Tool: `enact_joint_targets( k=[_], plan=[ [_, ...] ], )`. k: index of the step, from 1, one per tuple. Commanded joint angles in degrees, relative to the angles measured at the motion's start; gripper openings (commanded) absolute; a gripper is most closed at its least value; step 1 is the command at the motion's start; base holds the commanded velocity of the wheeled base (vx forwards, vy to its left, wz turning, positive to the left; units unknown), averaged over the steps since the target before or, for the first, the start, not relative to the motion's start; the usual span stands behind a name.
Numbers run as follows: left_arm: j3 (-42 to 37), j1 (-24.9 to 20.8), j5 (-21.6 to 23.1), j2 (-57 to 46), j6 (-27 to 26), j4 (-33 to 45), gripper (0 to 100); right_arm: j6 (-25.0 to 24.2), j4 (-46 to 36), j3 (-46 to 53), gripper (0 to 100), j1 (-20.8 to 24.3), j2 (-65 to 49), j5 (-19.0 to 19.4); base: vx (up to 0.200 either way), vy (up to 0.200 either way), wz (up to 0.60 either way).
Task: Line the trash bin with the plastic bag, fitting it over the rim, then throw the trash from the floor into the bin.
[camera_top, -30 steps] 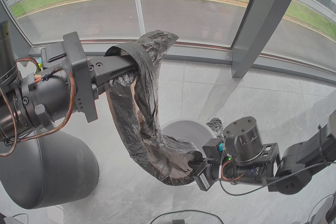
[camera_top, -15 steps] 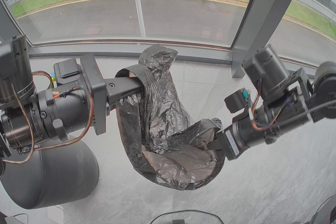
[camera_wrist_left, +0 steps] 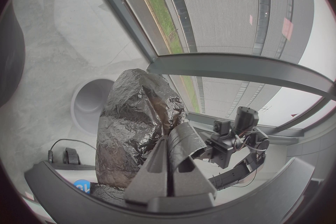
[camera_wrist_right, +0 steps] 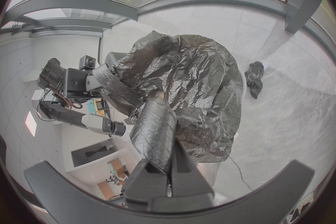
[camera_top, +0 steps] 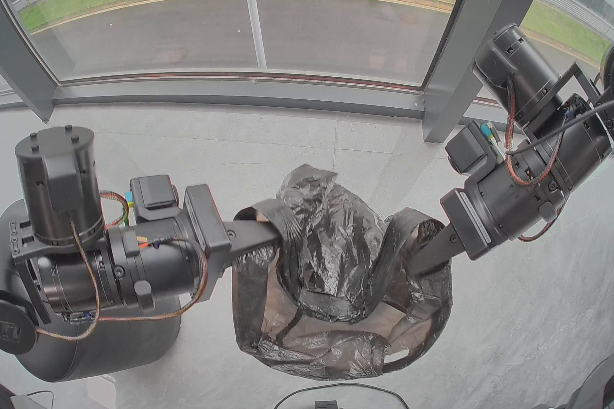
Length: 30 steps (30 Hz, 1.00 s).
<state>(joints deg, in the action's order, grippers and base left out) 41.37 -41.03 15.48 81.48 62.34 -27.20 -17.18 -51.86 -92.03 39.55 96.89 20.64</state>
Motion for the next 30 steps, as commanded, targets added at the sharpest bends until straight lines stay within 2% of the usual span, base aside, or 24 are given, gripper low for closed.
enact_joint_targets(
  k=[1, 10, 14, 24, 30],
  plan=[
    [-2.9, -0.6, 0.0, 0.3, 0.1, 0.0, 0, 0.0, -2.2, 0.3, 0, -0.1, 0.3, 1.8, 0.000, 0.000, 0.00],
    [-4.7, -0.8, 0.1, 1.0, 0.1, 0.0, 0, 0.3, -2.0, 4.9, 0, -0.1, 0.4, 5.0, 0.000, 0.000, 0.00],
    [-4.9, -0.8, 0.0, 2.0, 0.1, 0.0, 0, 0.4, -1.4, 6.2, 0, -0.1, 1.0, 5.0, 0.000, 0.000, 0.00],
    [-5.0, -0.2, -0.1, 7.3, -0.1, -0.8, 0, 0.4, 8.4, 11.0, 0, -1.9, 6.8, 4.8, 0.000, 0.000, 0.00],
    [-5.5, 0.9, -0.1, 11.9, 0.0, -6.0, 0, 0.1, 16.1, 14.2, 0, -2.5, 8.4, 4.6, 0.000, 0.000, 0.00]
  ],
)
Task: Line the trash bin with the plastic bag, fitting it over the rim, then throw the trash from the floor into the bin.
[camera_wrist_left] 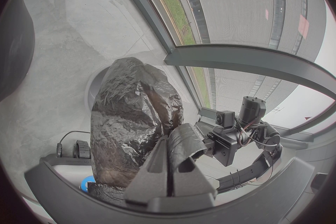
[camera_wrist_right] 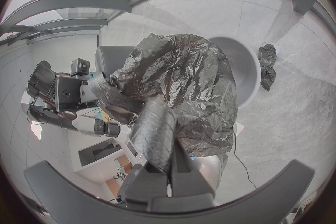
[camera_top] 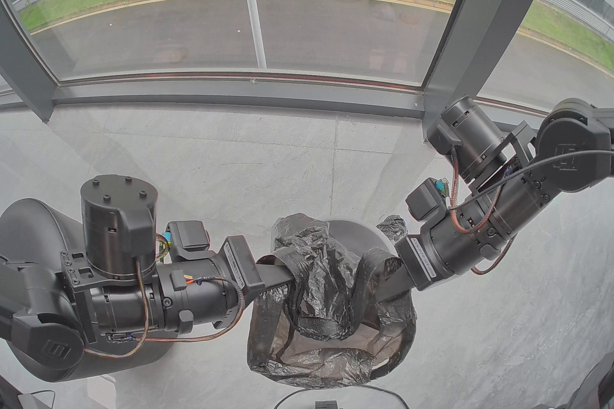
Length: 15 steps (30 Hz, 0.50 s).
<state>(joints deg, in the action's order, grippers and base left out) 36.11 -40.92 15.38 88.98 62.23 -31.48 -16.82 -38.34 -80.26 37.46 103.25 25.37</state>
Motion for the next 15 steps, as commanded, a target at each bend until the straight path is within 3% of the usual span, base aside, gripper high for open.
enact_joint_targets(
  k=[1, 12, 15],
  plan=[
    [-0.2, 0.9, 0.0, 5.2, 0.0, -2.0, 0, -0.4, 3.5, 2.7, 0, -0.5, 2.2, -0.1, 0.000, 0.000, 0.00],
    [-0.1, 2.6, 0.1, 11.0, -0.1, -5.6, 0, -0.3, 7.1, 3.3, 0, -4.8, 5.8, -0.1, 0.000, 0.000, 0.00],
    [0.0, 3.3, 2.2, 12.5, 0.0, -6.6, 0, -0.2, 8.8, 3.8, 0, -5.6, 6.6, -0.1, 0.000, 0.000, 0.00]
  ],
)
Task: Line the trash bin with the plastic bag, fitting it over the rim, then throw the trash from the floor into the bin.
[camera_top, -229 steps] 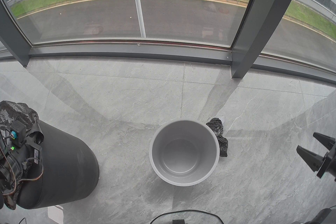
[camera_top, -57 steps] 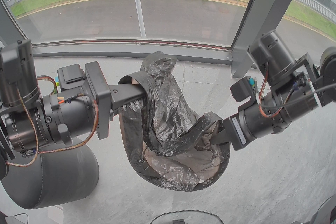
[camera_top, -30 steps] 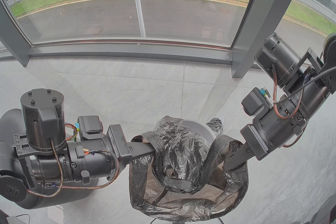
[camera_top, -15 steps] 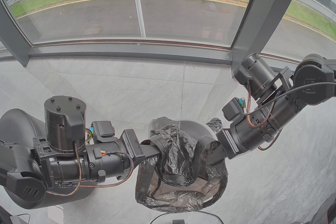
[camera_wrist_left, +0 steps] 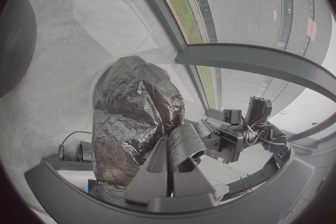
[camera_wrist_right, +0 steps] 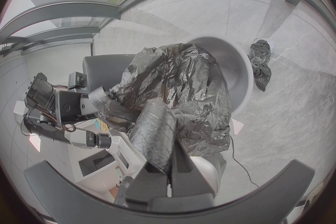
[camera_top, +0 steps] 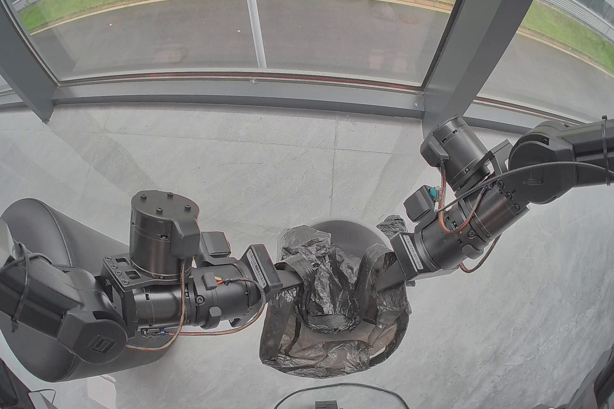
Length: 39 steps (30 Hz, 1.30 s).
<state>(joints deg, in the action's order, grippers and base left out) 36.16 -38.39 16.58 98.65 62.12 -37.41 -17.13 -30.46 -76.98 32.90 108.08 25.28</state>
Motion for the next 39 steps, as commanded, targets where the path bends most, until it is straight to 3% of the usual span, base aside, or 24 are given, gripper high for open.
enact_joint_targets(
  k=[1, 4, 15, 28, 39],
  plan=[
    [0.0, 0.8, 1.0, 2.9, 0.1, -0.6, 0, 0.1, 0.9, 0.5, 0, -1.1, 1.8, 0.0, 0.000, 0.000, 0.00],
    [0.0, 2.1, 3.1, 4.6, 0.1, -2.8, 0, 0.3, 3.4, 1.4, 0, -2.0, 3.2, 0.0, 0.000, 0.000, 0.00],
    [1.1, 2.9, 3.3, 11.7, 0.0, -7.9, 0, 0.4, 9.7, 3.1, 0, -4.3, 6.4, 0.3, 0.000, 0.000, 0.00],
    [2.8, 3.8, 3.2, 16.6, -2.5, -8.5, 0, 2.3, 20.3, 10.5, 0, -4.8, 7.9, 0.3, 0.000, 0.000, 0.00],
    [2.6, 3.9, 3.1, 17.7, -2.6, -8.6, 0, 2.5, 22.7, 14.5, 0, -4.9, 8.4, -0.2, 0.000, 0.000, 0.00]
  ],
)
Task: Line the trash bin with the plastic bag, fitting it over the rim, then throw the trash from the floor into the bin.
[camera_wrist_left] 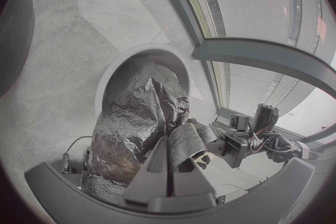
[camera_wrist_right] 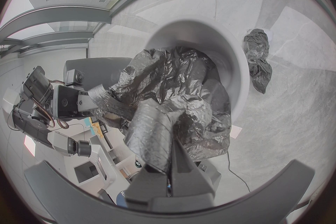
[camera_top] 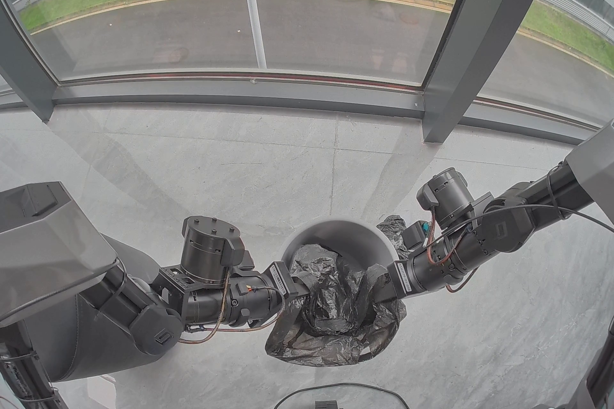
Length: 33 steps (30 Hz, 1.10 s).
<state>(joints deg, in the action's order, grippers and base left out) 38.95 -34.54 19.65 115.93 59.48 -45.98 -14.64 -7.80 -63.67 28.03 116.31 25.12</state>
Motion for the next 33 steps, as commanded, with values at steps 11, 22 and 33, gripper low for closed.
enact_joint_targets(
  k=[11, 22, 33],
  plan=[
    [-0.5, -0.1, -0.4, 0.6, -0.1, 0.0, 0, 0.4, 8.0, 5.2, 0, -0.4, 2.3, -0.5, 0.000, 0.000, 0.00],
    [-1.0, -0.1, -0.5, 2.0, 0.1, -3.6, 0, 0.5, 14.0, 7.5, 0, -1.7, 5.5, -4.7, 0.000, 0.000, 0.00],
    [-2.7, 0.0, -0.6, 5.2, 0.3, -11.0, 0, 0.5, 17.2, 8.4, 0, -2.3, 5.9, -4.9, 0.000, 0.000, 0.00]
  ],
)
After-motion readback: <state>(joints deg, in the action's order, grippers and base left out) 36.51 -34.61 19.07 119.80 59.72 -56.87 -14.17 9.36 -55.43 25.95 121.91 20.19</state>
